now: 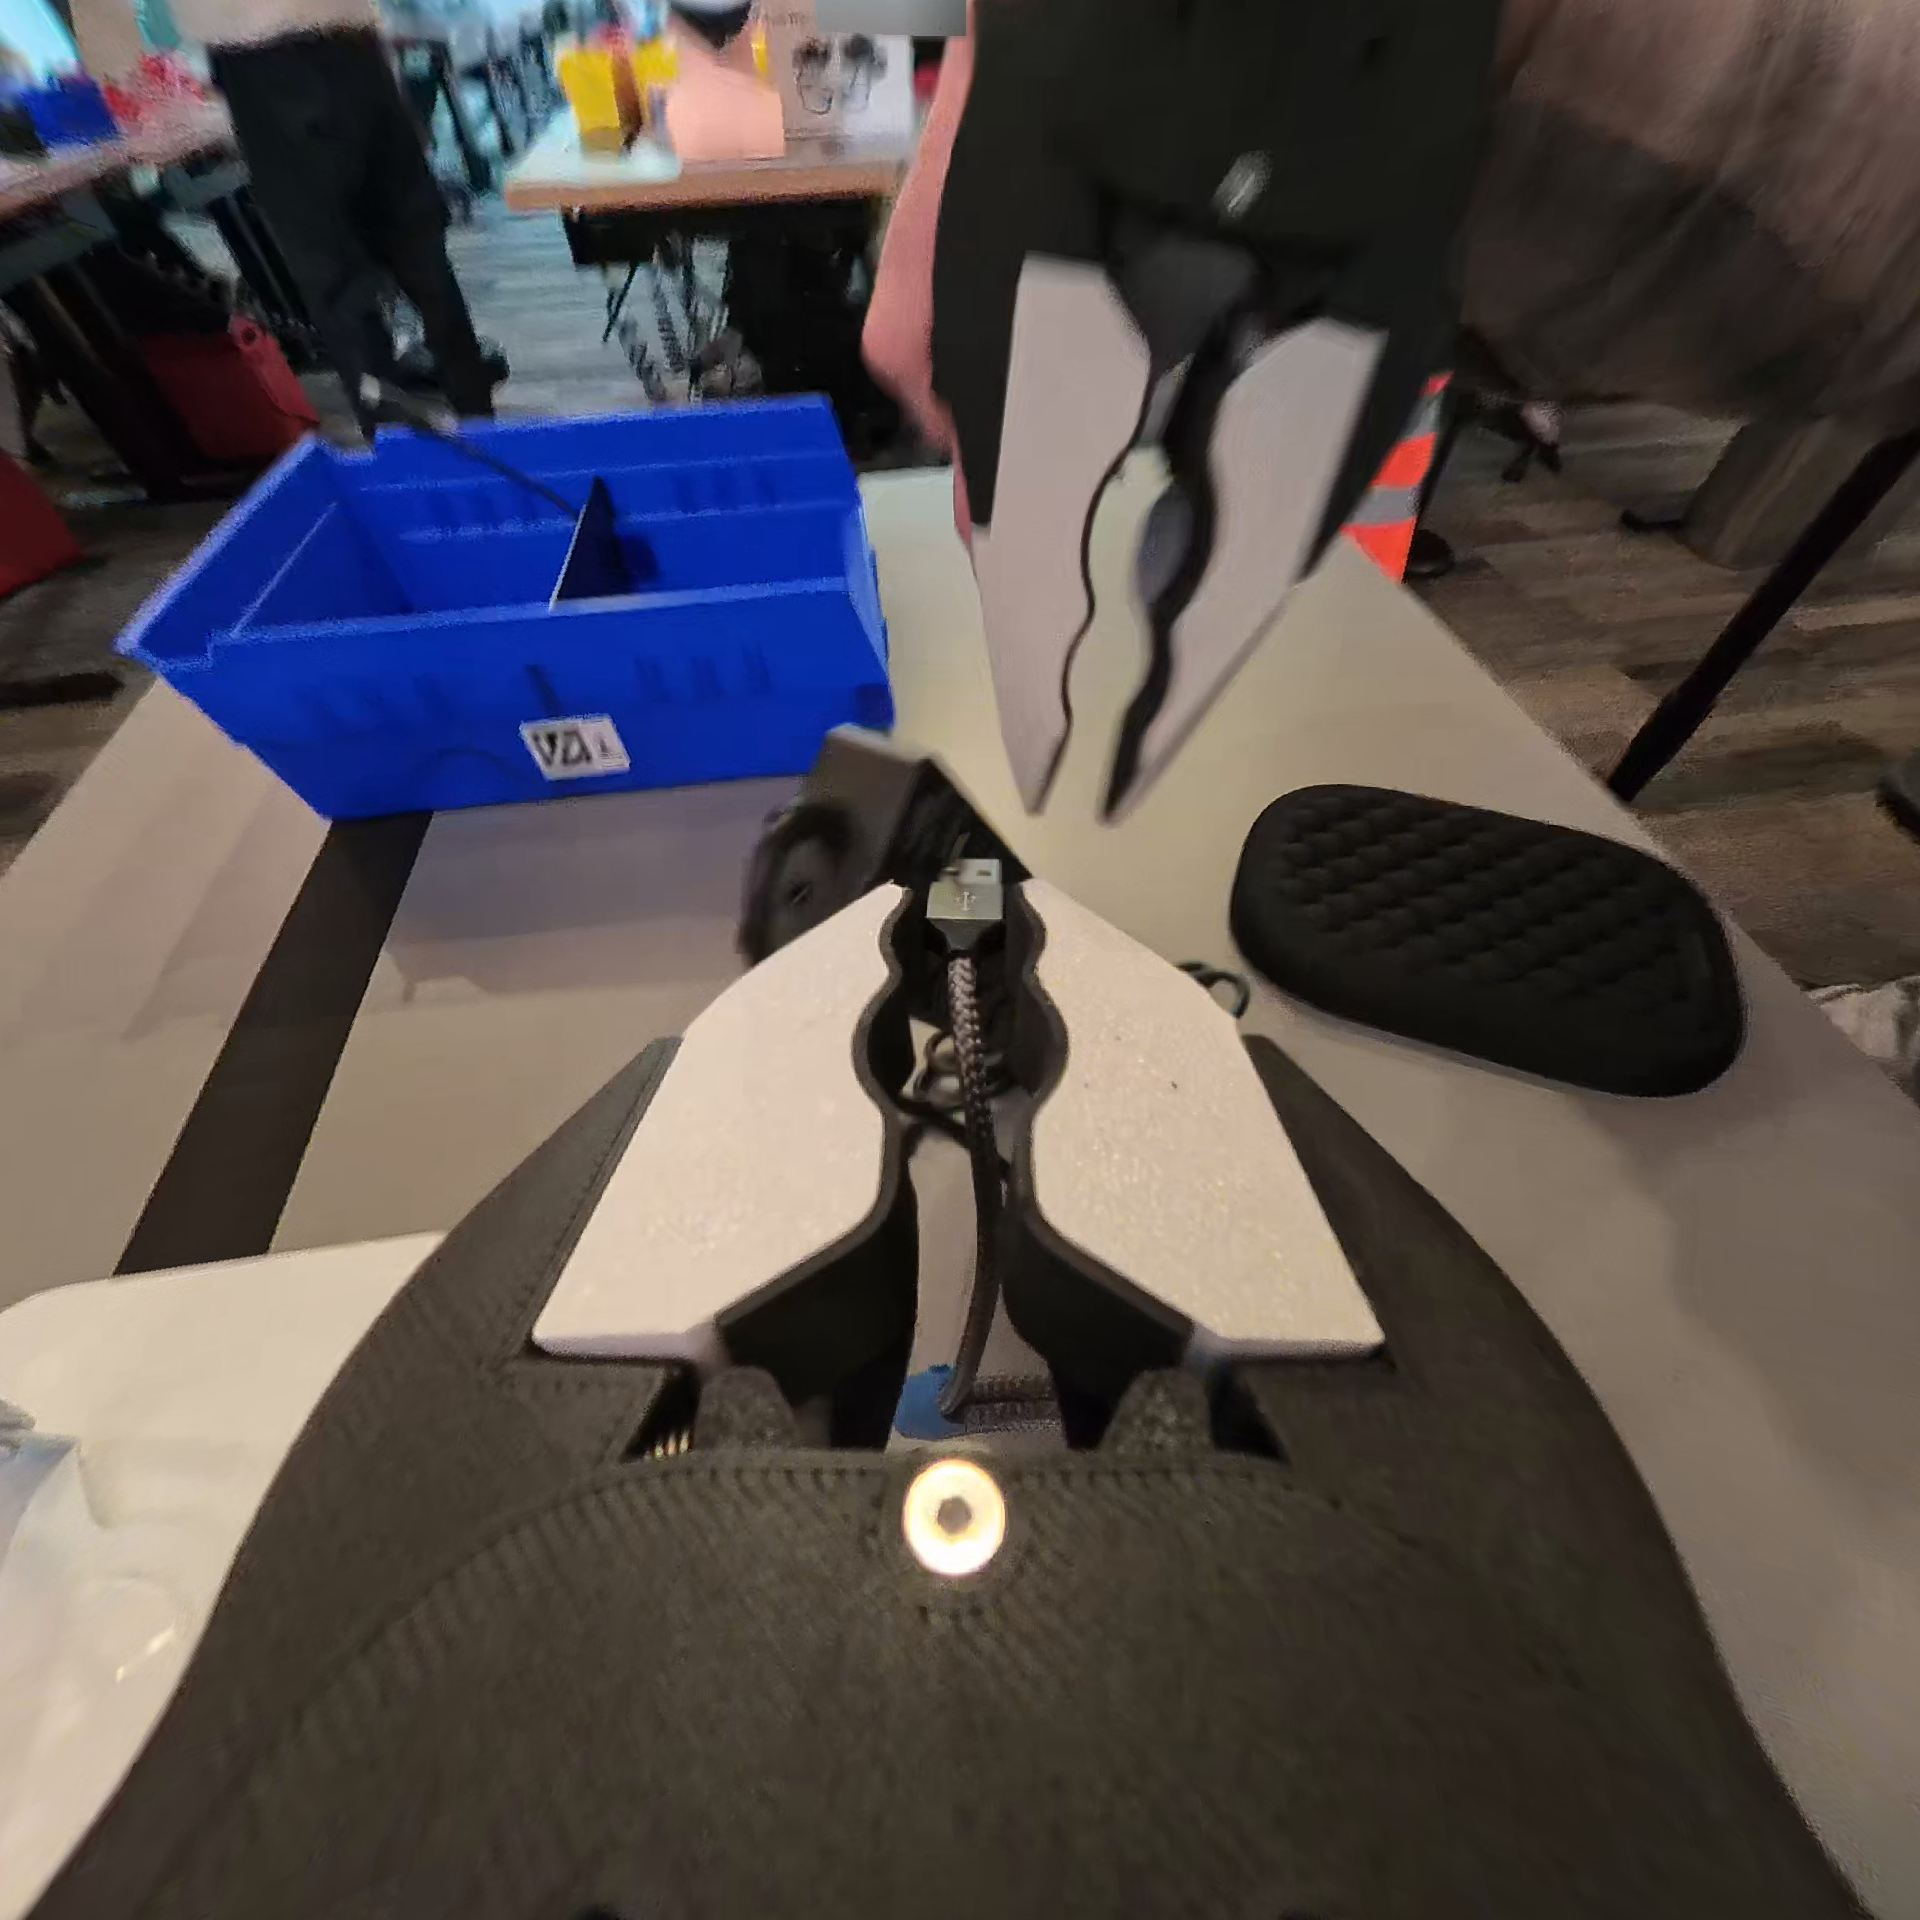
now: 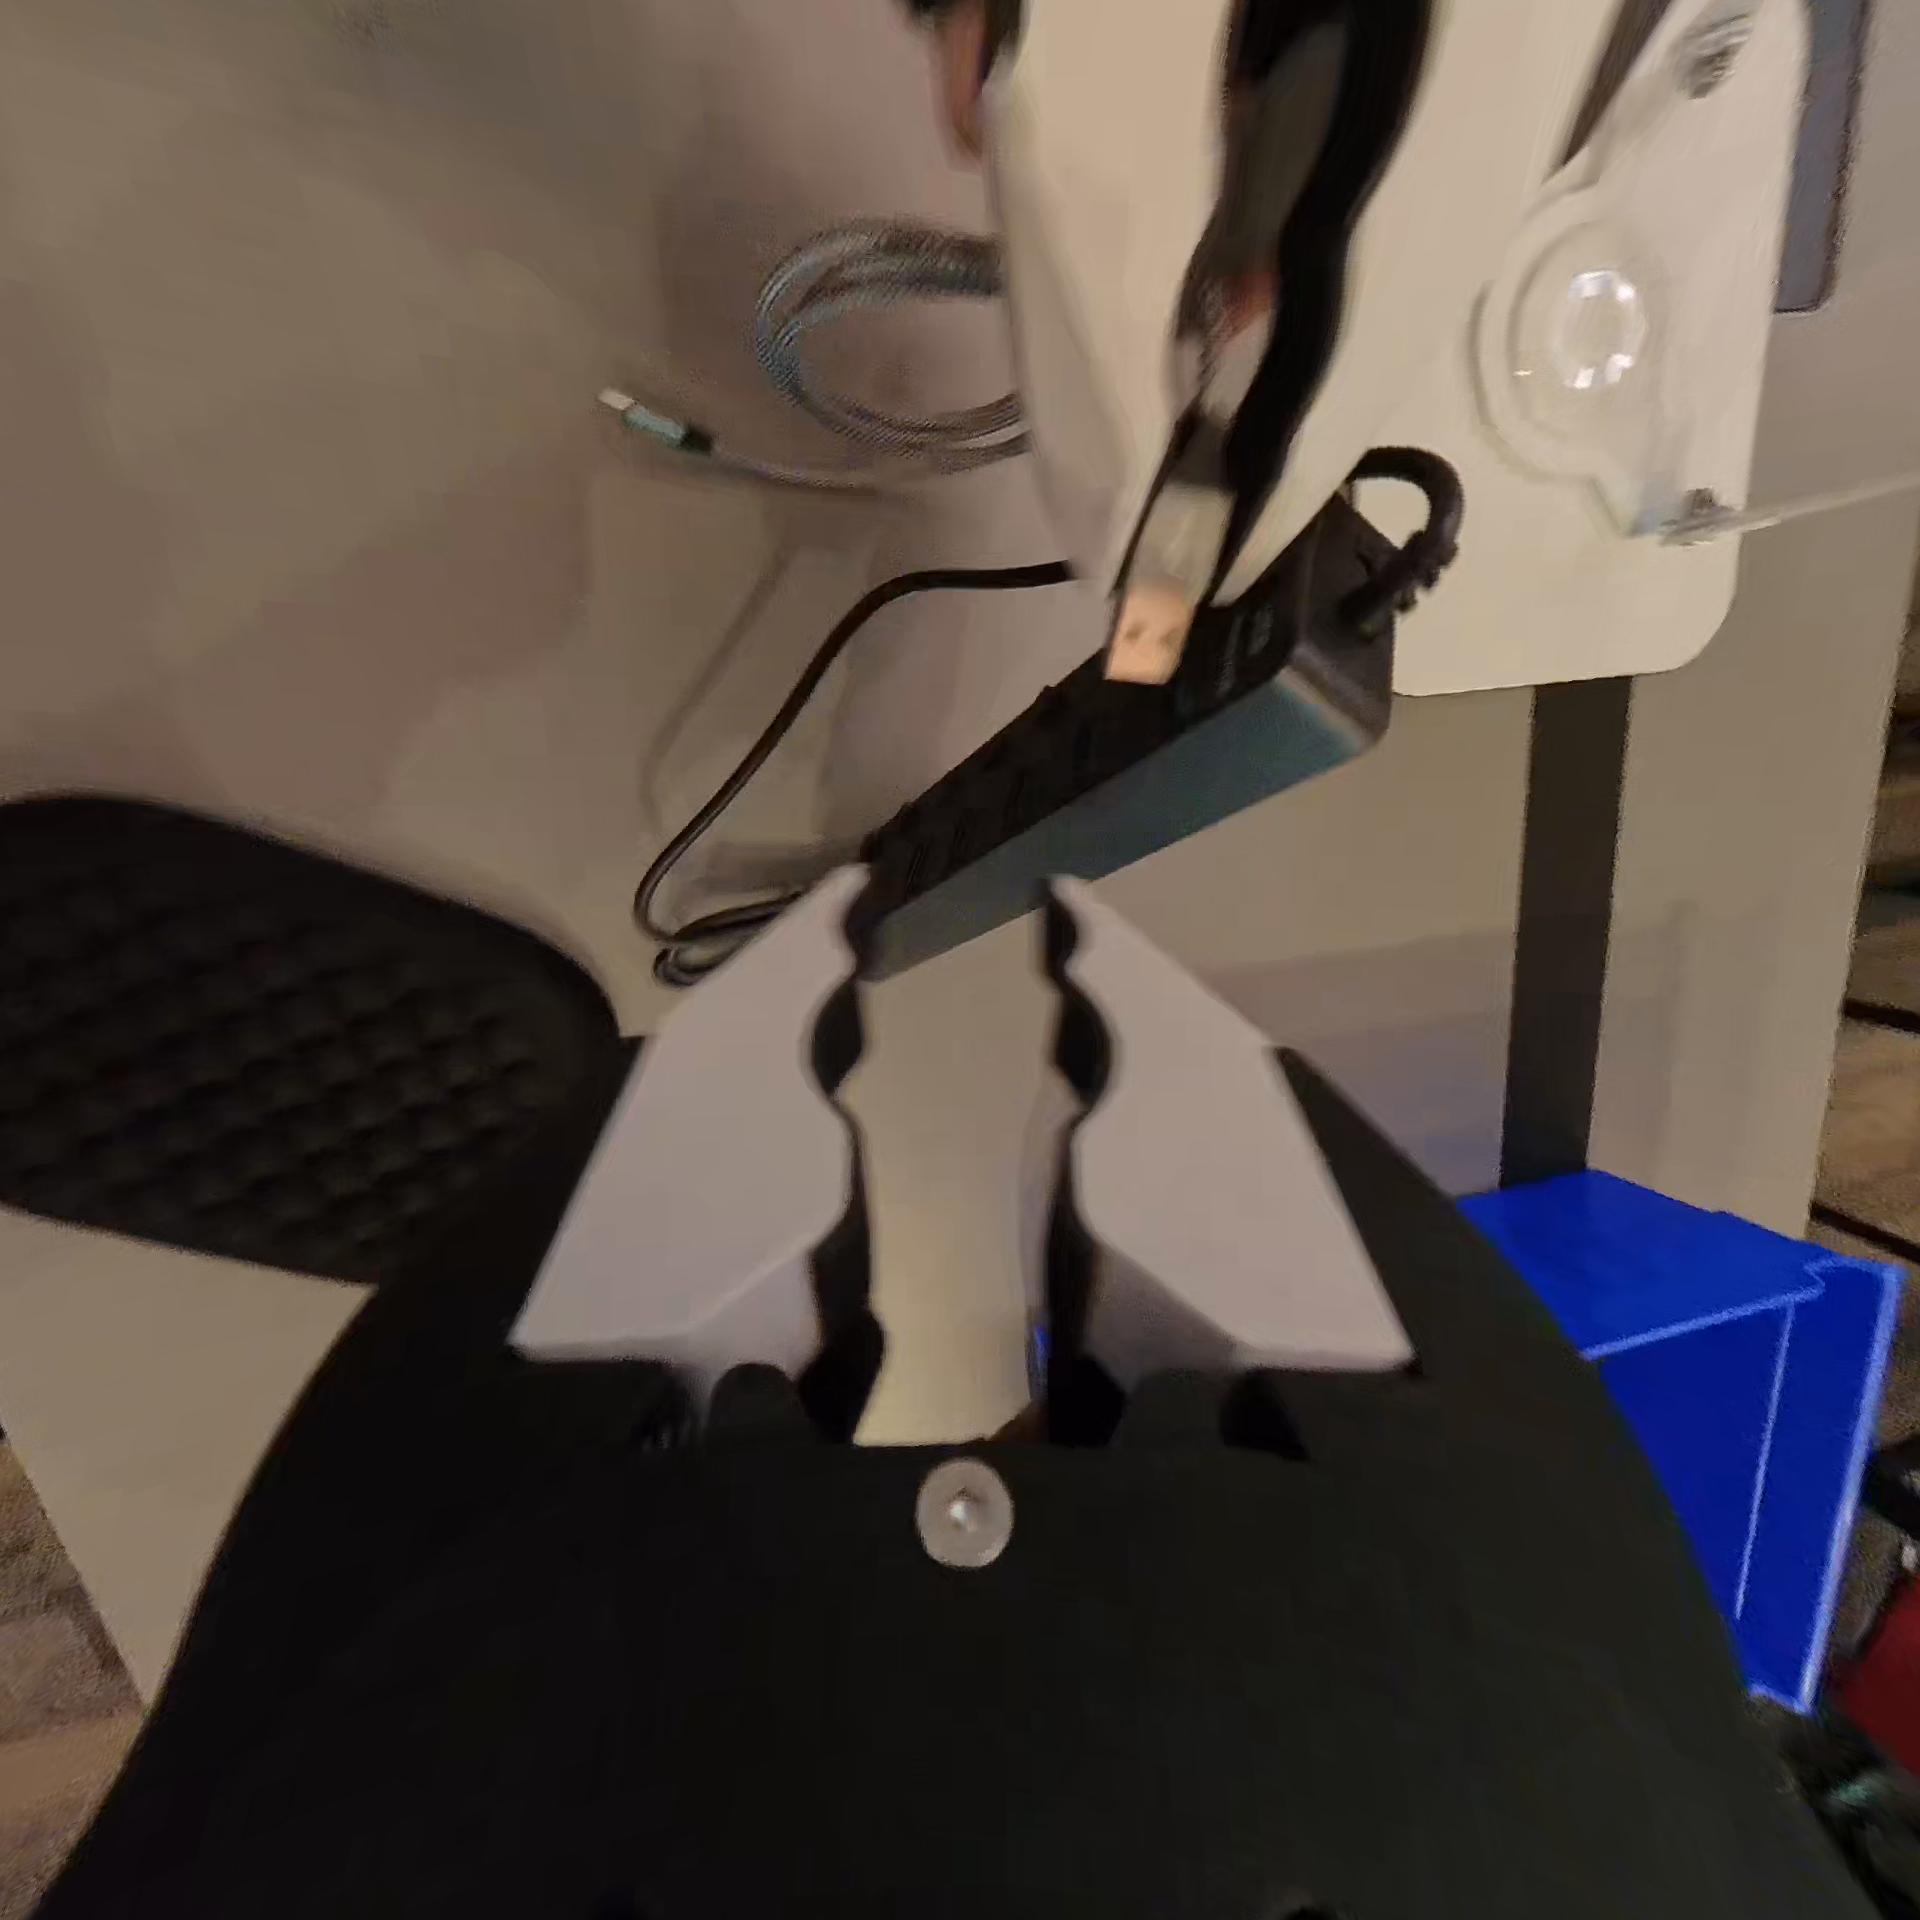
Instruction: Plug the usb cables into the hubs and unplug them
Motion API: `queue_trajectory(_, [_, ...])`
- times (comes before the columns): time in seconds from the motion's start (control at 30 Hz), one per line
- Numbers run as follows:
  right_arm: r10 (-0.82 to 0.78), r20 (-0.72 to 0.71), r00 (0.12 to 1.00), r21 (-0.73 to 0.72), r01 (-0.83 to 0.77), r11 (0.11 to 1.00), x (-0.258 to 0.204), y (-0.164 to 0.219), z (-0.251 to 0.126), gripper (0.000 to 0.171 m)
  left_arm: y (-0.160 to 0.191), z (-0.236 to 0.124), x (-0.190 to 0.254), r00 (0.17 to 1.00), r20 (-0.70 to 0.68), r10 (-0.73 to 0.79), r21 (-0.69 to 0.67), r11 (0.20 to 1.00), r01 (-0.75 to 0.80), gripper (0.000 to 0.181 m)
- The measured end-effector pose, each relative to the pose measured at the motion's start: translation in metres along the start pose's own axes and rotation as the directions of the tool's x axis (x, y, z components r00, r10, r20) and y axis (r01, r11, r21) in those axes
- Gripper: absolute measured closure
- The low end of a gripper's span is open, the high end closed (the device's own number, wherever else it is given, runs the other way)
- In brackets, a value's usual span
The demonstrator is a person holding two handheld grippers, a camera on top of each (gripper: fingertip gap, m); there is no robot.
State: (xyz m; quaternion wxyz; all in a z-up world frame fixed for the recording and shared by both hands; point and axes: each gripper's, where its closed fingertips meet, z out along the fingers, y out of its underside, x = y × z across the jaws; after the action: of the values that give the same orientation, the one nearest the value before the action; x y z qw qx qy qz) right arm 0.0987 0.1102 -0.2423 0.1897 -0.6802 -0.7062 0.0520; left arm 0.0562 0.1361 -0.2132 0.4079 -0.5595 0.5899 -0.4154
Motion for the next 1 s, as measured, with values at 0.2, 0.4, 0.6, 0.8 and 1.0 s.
queue_trajectory(0.2, [0.101, 0.094, 0.990, -0.034, -0.099, 0.995, 0.008, 0.008, 0.036, 0.110, 0.028, 0.018, -0.006, 0.998, -0.016, -0.058, -0.046, 0.997, 0.057, 0.167])
queue_trajectory(0.4, [0.175, 0.085, 0.981, 0.053, -0.180, 0.982, 0.033, -0.008, 0.072, 0.098, 0.033, -0.021, -0.027, 0.995, 0.081, -0.054, -0.063, 0.996, 0.059, 0.167])
queue_trajectory(0.6, [0.206, -0.004, 0.979, 0.003, -0.206, 0.979, 0.068, -0.034, 0.131, 0.091, 0.032, -0.067, -0.047, 0.973, 0.231, -0.024, -0.093, 0.995, 0.046, 0.167])
queue_trajectory(0.8, [0.357, 0.026, 0.934, -0.053, -0.355, 0.933, 0.065, -0.020, 0.159, 0.115, 0.037, -0.091, -0.058, 0.956, 0.290, -0.046, -0.071, 0.995, 0.070, 0.170])
queue_trajectory(1.0, [0.383, -0.032, 0.923, 0.071, -0.380, 0.922, 0.065, -0.020, 0.148, 0.120, 0.042, -0.094, -0.060, 0.954, 0.294, -0.053, -0.082, 0.993, 0.080, 0.169])
